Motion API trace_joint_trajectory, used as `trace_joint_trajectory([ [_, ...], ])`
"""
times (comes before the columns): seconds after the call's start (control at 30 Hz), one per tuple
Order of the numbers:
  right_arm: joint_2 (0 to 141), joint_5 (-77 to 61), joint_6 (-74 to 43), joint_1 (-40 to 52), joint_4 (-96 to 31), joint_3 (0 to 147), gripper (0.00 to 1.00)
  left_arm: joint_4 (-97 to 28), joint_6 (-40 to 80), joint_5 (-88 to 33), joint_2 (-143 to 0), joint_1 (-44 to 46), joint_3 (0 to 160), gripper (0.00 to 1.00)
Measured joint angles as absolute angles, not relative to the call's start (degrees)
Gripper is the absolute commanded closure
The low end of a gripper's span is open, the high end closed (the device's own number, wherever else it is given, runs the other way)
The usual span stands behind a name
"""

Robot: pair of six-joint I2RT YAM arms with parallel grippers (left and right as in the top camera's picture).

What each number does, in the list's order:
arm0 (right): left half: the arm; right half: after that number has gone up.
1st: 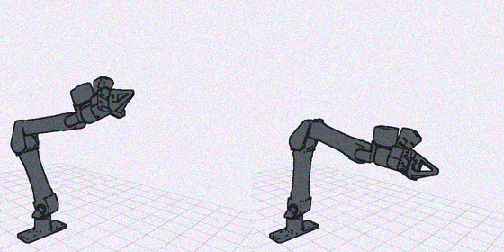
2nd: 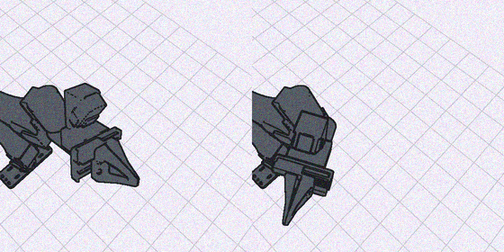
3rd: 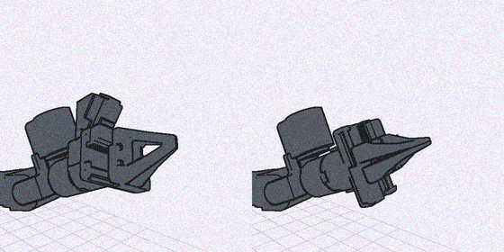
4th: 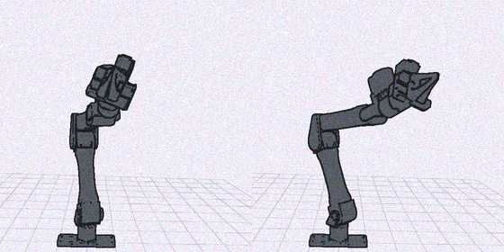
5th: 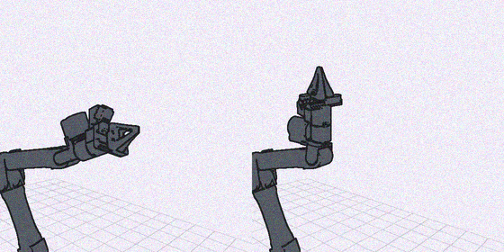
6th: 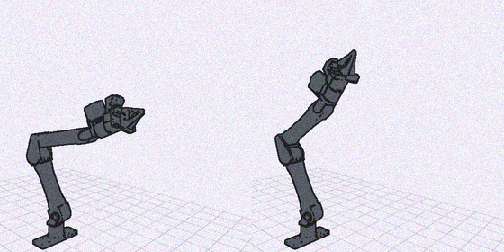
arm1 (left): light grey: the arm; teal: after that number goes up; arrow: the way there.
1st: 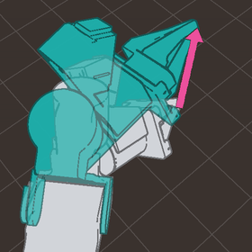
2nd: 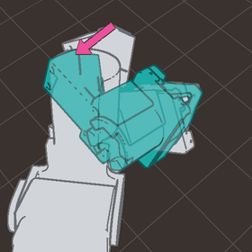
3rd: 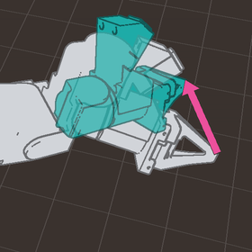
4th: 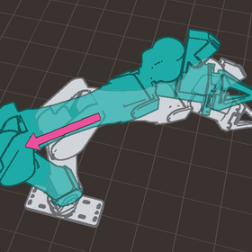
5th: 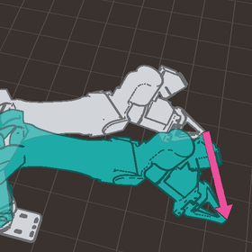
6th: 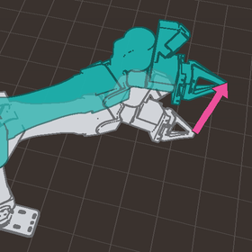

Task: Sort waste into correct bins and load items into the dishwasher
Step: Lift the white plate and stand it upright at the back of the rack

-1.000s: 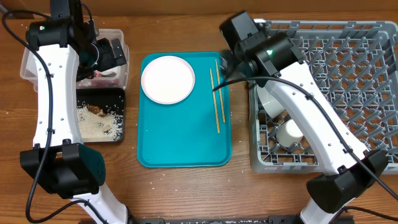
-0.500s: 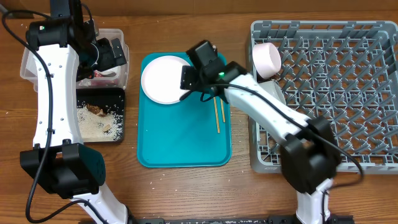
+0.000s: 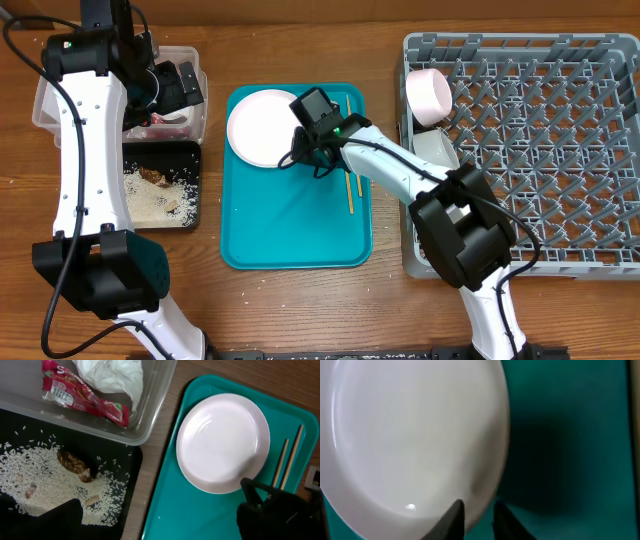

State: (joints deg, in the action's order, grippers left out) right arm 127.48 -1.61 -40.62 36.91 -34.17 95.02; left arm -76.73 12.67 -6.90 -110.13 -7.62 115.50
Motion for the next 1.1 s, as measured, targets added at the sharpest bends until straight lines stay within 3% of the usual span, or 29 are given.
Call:
trace_joint_trajectory([
  [0.33, 127.5, -0.2, -40.5, 37.0, -44.9, 95.2, 0.9, -76.7, 12.7, -6.9, -110.1, -7.6, 115.5, 0.0],
  [0.4, 127.3, -0.3, -40.3, 37.0, -48.2, 95.7, 0.96, -76.7, 12.7, -6.9, -110.1, -7.6, 115.5, 0.0],
  [0.7, 125.5, 1.3, -34.2, 35.0, -62.1, 99.2, 0.96, -76.7, 12.6, -6.9, -110.1, -7.6, 115.5, 0.0],
  [0.87, 116.1, 10.9, -28.2, 31.2, -72.0, 104.1, 0.96, -76.7, 12.7, -6.9, -110.1, -7.6, 115.5, 0.0],
  [1.1, 96.2, 26.1, -22.1, 27.1, -74.2, 108.2, 0.96, -76.7, 12.7, -6.9, -110.1, -7.6, 115.5, 0.0],
])
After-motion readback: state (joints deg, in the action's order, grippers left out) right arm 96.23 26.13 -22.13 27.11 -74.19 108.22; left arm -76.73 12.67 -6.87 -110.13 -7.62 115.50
